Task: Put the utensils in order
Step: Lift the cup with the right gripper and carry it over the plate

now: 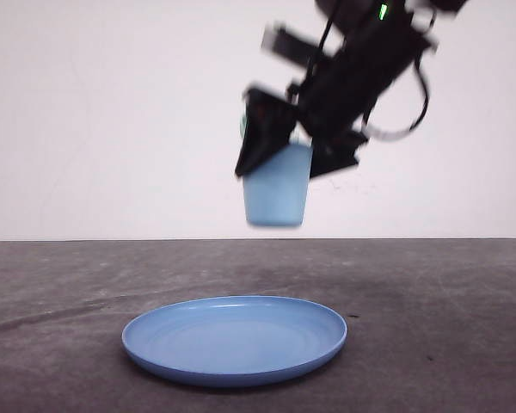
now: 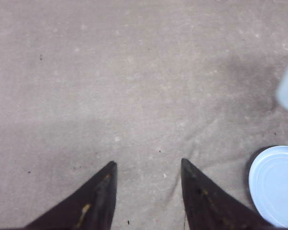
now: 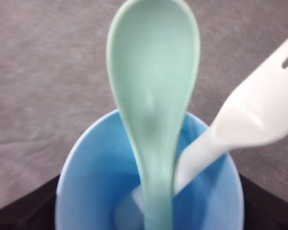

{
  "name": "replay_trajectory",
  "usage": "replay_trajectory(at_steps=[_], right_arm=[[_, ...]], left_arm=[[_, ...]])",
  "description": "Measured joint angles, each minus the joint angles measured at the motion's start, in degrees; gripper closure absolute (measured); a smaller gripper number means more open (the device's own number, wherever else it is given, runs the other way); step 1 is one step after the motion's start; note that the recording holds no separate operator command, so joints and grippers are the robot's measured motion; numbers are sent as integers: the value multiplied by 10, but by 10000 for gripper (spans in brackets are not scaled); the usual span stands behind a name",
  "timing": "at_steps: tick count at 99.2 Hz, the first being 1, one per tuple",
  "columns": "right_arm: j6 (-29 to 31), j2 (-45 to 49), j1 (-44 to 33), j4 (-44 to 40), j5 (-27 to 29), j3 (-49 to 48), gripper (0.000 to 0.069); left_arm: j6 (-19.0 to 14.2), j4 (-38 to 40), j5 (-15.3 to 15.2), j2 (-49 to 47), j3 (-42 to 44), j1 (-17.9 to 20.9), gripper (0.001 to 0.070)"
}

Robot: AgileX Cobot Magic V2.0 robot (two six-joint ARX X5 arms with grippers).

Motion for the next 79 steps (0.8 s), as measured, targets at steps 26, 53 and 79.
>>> replay_trajectory(at_steps=[26,53,79], right_arm=[[-5,-139,59,-40,13,-63,215],[-2,-261,130,-23,63,-200,215],[14,-274,156,64,74,-296,215]], left_arm=[[0,0,0,0,0,0,464],[0,0,0,0,0,0,464],[0,0,0,0,0,0,464]])
